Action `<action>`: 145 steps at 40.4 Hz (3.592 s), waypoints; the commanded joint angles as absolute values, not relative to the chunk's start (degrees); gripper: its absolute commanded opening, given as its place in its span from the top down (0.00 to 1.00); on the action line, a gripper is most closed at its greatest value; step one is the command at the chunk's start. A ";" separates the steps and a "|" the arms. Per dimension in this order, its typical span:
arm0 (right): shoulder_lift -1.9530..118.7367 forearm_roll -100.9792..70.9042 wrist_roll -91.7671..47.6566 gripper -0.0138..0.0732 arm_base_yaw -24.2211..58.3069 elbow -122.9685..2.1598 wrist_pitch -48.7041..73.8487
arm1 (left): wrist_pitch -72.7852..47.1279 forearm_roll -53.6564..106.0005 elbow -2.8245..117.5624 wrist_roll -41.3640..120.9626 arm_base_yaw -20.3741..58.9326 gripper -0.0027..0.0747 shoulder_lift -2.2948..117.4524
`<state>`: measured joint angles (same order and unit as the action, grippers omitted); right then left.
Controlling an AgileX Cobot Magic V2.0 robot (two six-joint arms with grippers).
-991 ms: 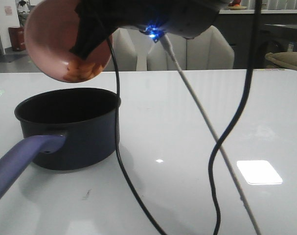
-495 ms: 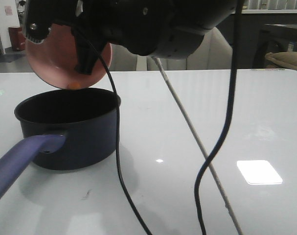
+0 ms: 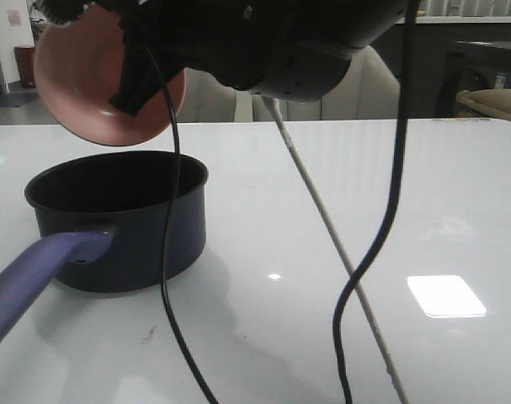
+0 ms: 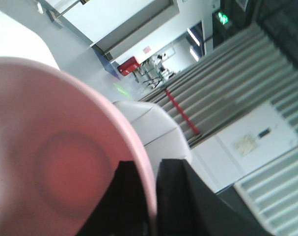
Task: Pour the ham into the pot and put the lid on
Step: 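Tilt the pink bowl with the right gripper to pour carrots into saucepan, then carry the empty pink bowl back and lower it onto the table, then open the right gripper and raise it away from the bowl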
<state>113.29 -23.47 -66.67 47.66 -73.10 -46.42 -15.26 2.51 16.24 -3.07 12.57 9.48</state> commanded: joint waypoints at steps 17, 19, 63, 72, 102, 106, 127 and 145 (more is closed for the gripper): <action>97.69 -47.48 -53.13 0.68 47.69 -75.17 -24.86 | -10.72 2.77 17.91 -3.75 12.94 0.26 9.99; 96.33 -50.32 -53.13 0.68 47.69 -75.17 -21.61 | -10.72 2.77 17.91 -3.75 12.94 0.26 9.99; 86.06 -29.44 -28.99 0.68 15.26 -75.00 38.65 | -10.72 2.77 17.91 -3.75 12.94 0.26 9.99; 87.50 -29.45 -26.22 0.68 5.94 -74.94 41.55 | -10.72 2.77 17.91 -3.75 12.94 0.26 9.99; 103.31 -27.06 -26.07 0.68 3.20 -74.70 43.16 | -10.72 2.77 17.91 -3.75 12.94 0.26 9.99; 104.52 -26.88 -26.07 0.68 3.20 -74.70 42.74 | -10.72 2.77 17.91 -3.75 12.94 0.26 9.99; 103.98 -26.21 -26.25 0.36 3.20 -75.87 43.28 | -10.72 2.77 17.91 -3.75 12.94 0.26 9.99; 87.23 -18.87 -26.69 0.36 3.20 -72.91 40.85 | -10.72 2.77 17.91 -3.75 12.94 0.26 9.99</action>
<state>93.45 -19.03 -25.95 3.32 -72.73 43.76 -15.26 2.51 16.24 -3.07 12.57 9.48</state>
